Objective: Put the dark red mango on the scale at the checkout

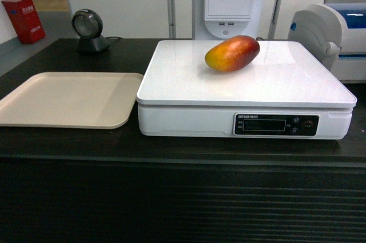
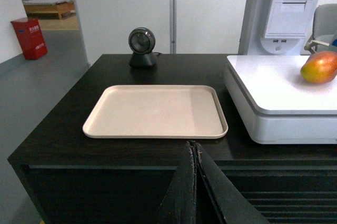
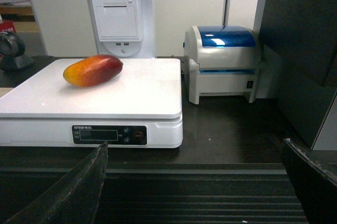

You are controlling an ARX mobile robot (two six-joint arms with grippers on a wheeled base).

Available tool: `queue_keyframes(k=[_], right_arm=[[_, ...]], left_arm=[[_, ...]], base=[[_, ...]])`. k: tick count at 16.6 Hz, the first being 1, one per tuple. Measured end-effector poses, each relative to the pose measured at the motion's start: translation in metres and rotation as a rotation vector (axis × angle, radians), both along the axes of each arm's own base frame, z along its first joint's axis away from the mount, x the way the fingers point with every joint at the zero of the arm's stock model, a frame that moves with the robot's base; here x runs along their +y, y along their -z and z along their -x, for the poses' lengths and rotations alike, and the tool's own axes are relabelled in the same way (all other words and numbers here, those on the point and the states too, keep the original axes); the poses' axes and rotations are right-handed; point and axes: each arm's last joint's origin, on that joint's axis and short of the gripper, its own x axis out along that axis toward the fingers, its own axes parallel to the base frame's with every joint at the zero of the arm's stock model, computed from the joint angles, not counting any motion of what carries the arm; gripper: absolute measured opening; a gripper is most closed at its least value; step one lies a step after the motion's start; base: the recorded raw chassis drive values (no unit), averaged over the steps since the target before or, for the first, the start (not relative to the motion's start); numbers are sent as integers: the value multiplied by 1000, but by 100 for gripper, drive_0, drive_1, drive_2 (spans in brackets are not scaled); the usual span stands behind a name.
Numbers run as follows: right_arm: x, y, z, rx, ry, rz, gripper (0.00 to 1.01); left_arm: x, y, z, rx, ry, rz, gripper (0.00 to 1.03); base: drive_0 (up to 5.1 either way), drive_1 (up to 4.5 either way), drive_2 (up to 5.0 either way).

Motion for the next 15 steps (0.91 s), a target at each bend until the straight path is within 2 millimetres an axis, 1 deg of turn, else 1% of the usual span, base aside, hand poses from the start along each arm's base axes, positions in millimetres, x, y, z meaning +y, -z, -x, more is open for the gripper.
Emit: queue_keyframes(k=[1,5,7,8,15], right_arm=[[0,0,0,0,0,0,98],[0,0,0,0,0,0,98],[0,0,0,0,0,0,98],[0,0,0,0,0,0,98],[0,0,0,0,0,0,98]], left_arm=[[0,0,0,0,0,0,8],[0,0,0,0,0,0,65],[0,0,0,0,0,0,92],[0,0,0,0,0,-1,99],[0,0,0,0,0,-1,98]], base=[[0,0,0],[0,0,0],[0,0,0],[0,0,0],[0,0,0]])
